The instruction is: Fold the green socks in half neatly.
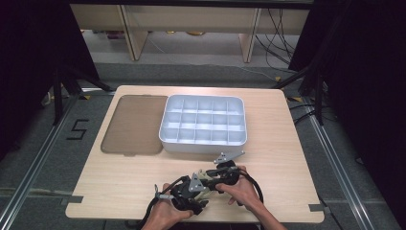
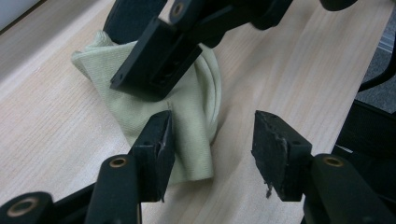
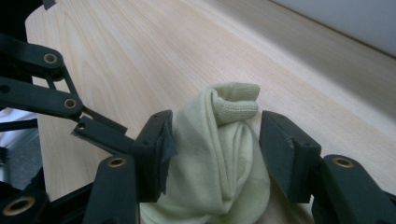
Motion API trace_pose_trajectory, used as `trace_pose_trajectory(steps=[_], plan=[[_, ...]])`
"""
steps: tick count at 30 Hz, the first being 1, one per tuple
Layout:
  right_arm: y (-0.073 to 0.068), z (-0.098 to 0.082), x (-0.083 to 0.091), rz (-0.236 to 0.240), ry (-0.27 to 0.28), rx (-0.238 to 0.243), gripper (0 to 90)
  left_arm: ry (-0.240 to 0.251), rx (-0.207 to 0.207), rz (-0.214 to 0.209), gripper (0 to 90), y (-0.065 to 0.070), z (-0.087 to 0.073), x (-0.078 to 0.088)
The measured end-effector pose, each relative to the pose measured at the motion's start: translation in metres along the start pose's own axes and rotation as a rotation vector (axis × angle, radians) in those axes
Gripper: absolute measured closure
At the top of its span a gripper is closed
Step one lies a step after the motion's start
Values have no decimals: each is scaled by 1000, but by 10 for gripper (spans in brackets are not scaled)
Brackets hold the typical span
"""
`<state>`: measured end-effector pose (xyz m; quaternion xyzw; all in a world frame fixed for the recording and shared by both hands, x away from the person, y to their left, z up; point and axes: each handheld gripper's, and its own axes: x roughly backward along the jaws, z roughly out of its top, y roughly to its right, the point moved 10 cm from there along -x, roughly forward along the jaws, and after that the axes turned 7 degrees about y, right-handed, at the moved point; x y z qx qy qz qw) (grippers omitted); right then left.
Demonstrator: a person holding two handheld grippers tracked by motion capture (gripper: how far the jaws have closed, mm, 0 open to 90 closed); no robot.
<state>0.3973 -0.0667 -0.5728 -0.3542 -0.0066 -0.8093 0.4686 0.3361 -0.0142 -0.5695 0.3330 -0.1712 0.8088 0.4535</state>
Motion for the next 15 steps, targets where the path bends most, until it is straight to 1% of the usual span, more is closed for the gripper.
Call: trace_pose_trajectory(steps=[1,2,3,4,5,6,7,9,10,11,12,13,14,15], plan=[[0,0,-1,12,-2,-14,465,1,2,1,476,0,0,0],[1,-1,-2,16,-6,-17,468,-8,-9,-3,476,0,-1,1],[2,-2,-3,24,-11,-25,471,-2,0,-1,476,0,0,0],[2,-2,-4,33,-14,-40,475,-2,-1,0,476,0,0,0],[3,-3,-4,36,-16,-38,481,-2,-3,2,476,0,0,0],[3,-3,-4,43,-19,-39,488,-8,6,-1,476,1,-1,0],[2,-4,-4,48,-24,-35,493,-11,14,-6,476,2,-1,0],[1,-4,-4,49,-31,-27,504,-12,10,-4,474,2,-1,0],[1,-4,-5,40,-28,-14,513,-7,11,-2,473,2,-1,0],[1,-5,-5,49,-34,-4,520,-11,9,-4,473,2,-1,0],[1,-5,-5,42,-40,8,532,-12,14,-5,473,2,-1,0],[0,-5,-4,40,-43,9,542,-4,2,0,472,1,0,0],[1,-5,-4,38,-45,18,557,-3,1,5,468,0,0,0],[0,-6,-4,43,-47,17,573,-8,2,6,464,-1,-1,1]])
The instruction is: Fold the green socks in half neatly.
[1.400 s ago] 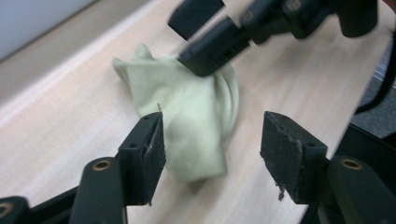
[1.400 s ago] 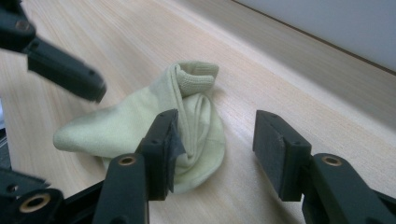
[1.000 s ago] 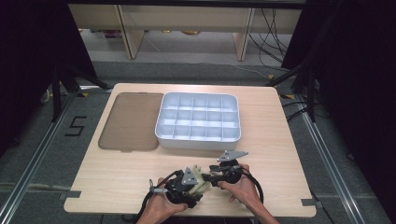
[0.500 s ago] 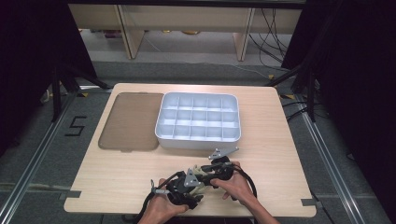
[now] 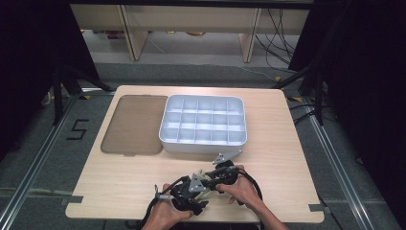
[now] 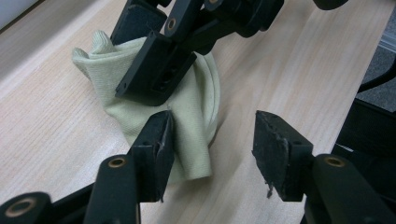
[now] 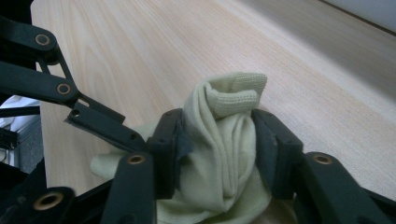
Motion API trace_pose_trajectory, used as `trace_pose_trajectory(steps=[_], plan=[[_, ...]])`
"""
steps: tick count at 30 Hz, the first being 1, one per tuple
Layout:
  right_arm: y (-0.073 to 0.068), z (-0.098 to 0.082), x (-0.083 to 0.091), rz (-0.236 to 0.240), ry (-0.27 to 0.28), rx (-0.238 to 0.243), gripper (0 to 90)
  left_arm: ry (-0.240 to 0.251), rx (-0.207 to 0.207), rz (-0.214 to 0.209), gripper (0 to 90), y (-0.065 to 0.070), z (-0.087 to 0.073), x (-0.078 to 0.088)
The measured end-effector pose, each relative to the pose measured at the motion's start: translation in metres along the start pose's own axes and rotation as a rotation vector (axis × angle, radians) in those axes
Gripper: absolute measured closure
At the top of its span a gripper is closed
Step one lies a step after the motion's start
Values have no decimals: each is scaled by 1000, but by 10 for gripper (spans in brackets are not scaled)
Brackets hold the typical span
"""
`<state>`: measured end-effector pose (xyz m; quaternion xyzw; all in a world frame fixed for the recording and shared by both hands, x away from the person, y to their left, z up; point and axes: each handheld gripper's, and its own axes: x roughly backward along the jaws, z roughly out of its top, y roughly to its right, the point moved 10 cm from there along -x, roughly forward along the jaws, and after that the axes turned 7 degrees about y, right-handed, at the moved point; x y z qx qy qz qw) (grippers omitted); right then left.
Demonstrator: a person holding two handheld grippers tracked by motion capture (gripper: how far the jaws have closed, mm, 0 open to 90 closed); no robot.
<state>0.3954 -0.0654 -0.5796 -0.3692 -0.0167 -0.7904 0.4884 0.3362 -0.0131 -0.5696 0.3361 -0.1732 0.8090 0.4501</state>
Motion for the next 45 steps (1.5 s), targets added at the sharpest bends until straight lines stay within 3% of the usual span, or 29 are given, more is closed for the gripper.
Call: trace_pose_trajectory(steps=[2,5,6,7,8,11,13,19,22,29,31,32,45], plan=[[0,0,0,9,-3,0,596,-2,-3,-12,463,1,0,2],[1,-1,0,14,-1,-1,627,14,31,-13,450,2,0,6],[1,-1,0,18,0,-3,638,13,10,-11,449,0,0,8],[1,-1,0,20,1,-4,646,11,20,-17,447,1,-1,11],[1,-1,0,21,3,-5,651,24,37,-15,443,2,0,13],[1,-1,1,24,4,-14,666,32,23,-5,434,-3,-2,21],[1,-1,0,24,8,-16,673,41,53,0,432,-4,-5,26],[0,-1,1,18,5,-3,686,52,63,18,411,-14,-12,37],[0,0,1,18,6,1,690,59,88,27,394,-18,-16,41],[0,2,0,35,22,18,701,92,128,78,347,-35,-28,54],[-2,1,0,44,17,3,704,98,141,91,325,-39,-30,58],[0,2,2,27,15,11,705,104,142,100,319,-42,-32,61],[1,5,7,38,52,15,708,94,214,189,215,-72,-60,82]])
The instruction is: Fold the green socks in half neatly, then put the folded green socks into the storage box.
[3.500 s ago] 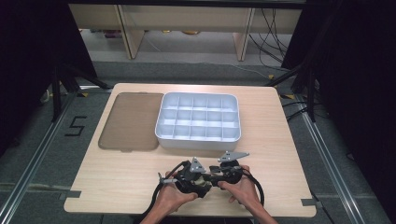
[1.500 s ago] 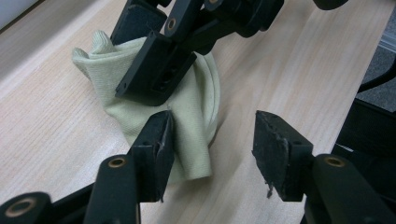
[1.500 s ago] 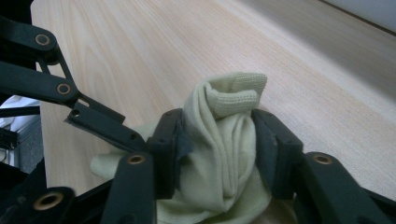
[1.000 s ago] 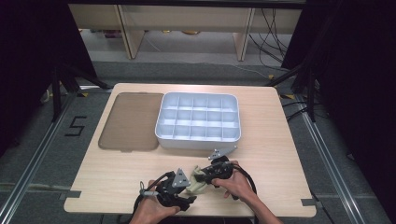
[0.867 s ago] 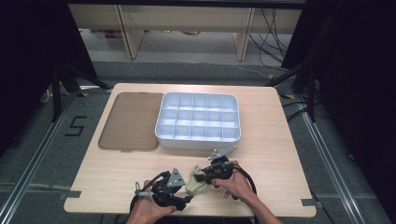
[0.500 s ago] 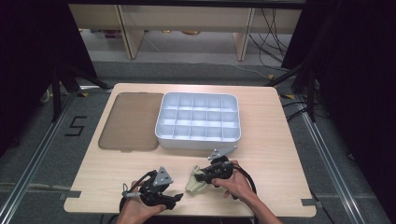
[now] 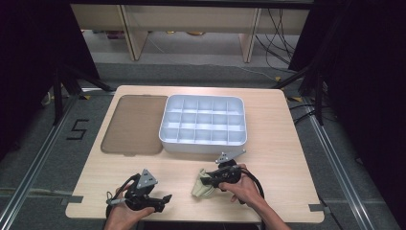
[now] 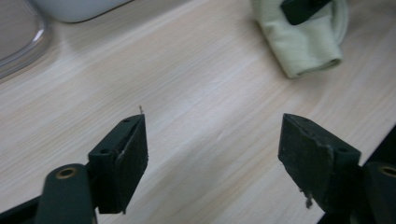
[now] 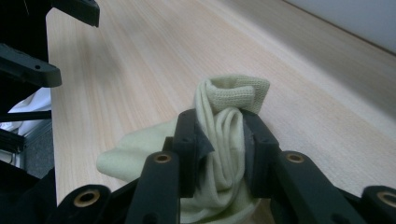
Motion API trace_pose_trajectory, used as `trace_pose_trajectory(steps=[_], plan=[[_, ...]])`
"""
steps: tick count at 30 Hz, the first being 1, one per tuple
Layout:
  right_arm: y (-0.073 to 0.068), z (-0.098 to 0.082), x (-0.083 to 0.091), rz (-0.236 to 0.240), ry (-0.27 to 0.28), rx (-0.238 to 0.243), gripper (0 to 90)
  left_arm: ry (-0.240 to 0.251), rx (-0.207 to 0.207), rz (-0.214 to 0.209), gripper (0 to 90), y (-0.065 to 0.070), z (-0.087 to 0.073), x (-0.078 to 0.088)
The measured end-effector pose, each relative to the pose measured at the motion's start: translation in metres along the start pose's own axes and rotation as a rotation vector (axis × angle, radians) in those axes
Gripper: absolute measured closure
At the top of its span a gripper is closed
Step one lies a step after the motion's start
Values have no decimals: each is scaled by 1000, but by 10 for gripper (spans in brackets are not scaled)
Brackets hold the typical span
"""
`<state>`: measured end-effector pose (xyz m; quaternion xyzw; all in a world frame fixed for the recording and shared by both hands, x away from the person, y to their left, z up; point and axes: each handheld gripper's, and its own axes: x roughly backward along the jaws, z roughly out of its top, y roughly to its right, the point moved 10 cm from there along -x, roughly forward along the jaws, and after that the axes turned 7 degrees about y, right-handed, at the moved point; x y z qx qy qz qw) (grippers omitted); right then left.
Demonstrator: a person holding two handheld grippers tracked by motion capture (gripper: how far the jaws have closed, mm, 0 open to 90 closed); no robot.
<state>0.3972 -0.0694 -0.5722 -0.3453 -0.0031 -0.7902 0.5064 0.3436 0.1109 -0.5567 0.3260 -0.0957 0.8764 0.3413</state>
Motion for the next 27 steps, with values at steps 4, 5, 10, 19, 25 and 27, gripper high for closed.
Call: trace_pose_trajectory(steps=[4,5,10,19,25,27], plan=[[2,1,5,-16,8,1,708,0,6,20,209,-7,-5,5],[3,3,6,-23,19,-1,708,13,12,26,198,-8,-5,5],[3,9,16,-38,34,-15,709,12,34,43,181,-16,-13,8],[12,20,30,-76,62,56,709,-10,50,61,178,-21,-24,9],[19,32,44,-113,94,104,708,-19,36,67,178,-22,-27,8],[21,36,50,-124,109,100,709,-23,33,67,178,-22,-28,8]])
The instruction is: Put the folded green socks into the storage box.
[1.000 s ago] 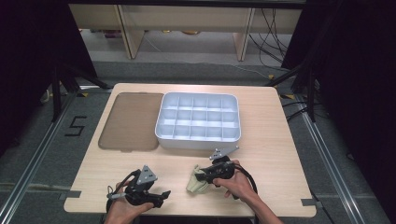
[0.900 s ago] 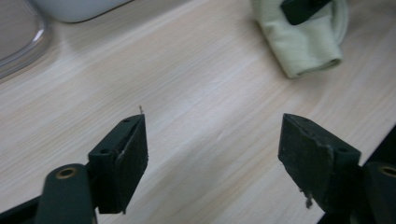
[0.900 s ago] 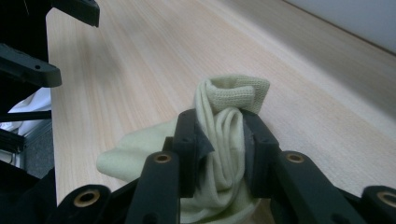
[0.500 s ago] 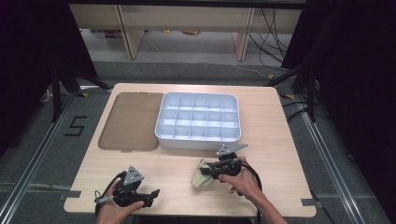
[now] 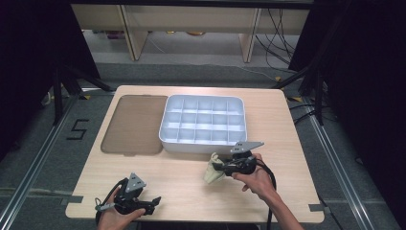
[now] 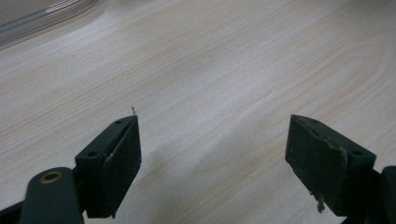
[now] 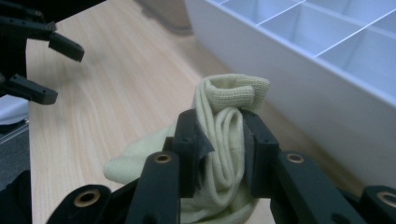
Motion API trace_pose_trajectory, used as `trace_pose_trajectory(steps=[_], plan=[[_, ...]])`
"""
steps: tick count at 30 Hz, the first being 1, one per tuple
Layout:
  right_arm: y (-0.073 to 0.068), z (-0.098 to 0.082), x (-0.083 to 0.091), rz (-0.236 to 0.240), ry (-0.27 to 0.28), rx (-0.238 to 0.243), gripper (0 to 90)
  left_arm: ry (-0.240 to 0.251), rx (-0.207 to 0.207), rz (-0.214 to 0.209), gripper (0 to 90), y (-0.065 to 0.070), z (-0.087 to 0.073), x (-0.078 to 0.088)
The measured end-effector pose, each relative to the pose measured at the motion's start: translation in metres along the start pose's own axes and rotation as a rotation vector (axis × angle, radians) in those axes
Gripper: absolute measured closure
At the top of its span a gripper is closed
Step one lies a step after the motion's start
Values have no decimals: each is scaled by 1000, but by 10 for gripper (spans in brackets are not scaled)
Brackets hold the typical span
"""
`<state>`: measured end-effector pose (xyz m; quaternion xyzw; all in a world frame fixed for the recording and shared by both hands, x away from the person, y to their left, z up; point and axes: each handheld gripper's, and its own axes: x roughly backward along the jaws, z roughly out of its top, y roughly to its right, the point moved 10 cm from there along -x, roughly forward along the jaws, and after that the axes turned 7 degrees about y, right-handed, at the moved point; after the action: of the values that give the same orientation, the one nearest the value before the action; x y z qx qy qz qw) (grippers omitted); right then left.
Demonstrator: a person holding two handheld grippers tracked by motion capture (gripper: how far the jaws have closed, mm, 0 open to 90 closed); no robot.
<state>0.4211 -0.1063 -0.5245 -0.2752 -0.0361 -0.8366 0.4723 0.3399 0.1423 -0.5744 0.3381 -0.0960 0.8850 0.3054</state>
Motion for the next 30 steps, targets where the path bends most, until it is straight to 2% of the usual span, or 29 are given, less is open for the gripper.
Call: trace_pose_trajectory(steps=[1,2,4,5,9,10,12,13,15,16,17,20,24,25,26,27,28,29,30], plan=[[2,3,2,1,13,4,709,-1,1,-1,178,0,0,0],[7,6,6,-17,19,22,709,-3,5,-1,178,0,-1,-1],[9,10,12,-25,27,-2,709,-6,3,0,178,0,-2,-2],[13,12,15,-32,34,18,708,-11,3,-1,178,0,-2,-2],[22,18,26,-61,53,21,708,-9,-3,4,178,-1,-2,-2],[22,18,30,-68,55,3,708,1,6,12,178,-2,-2,-2],[27,21,36,-68,56,32,708,-8,-1,11,178,-3,-3,-1],[28,21,40,-84,51,11,708,-9,12,9,178,-2,-3,-2],[36,26,47,-104,57,44,708,-10,13,8,178,-2,-3,-2],[36,26,51,-114,44,16,708,-12,2,10,178,-2,-3,-2],[43,30,56,-132,51,37,708,-16,-8,9,178,-3,-3,-2],[49,38,64,-152,55,28,709,-15,-4,6,178,-1,-3,-2],[59,46,70,-177,67,44,708,-14,-8,7,178,-2,-3,-1],[61,47,72,-182,58,28,708,-14,-7,7,178,-3,-3,-1],[64,49,74,-187,62,33,708,-14,-6,6,178,-3,-3,-1],[66,51,75,-195,65,28,708,-12,9,5,178,-2,-4,-2],[70,53,76,-198,67,39,708,-14,-5,5,178,-3,-3,-1],[71,54,78,-211,61,20,708,-16,-2,5,178,-3,-3,-1],[74,56,78,-216,68,29,708,-14,-1,5,178,-3,-3,-2]])
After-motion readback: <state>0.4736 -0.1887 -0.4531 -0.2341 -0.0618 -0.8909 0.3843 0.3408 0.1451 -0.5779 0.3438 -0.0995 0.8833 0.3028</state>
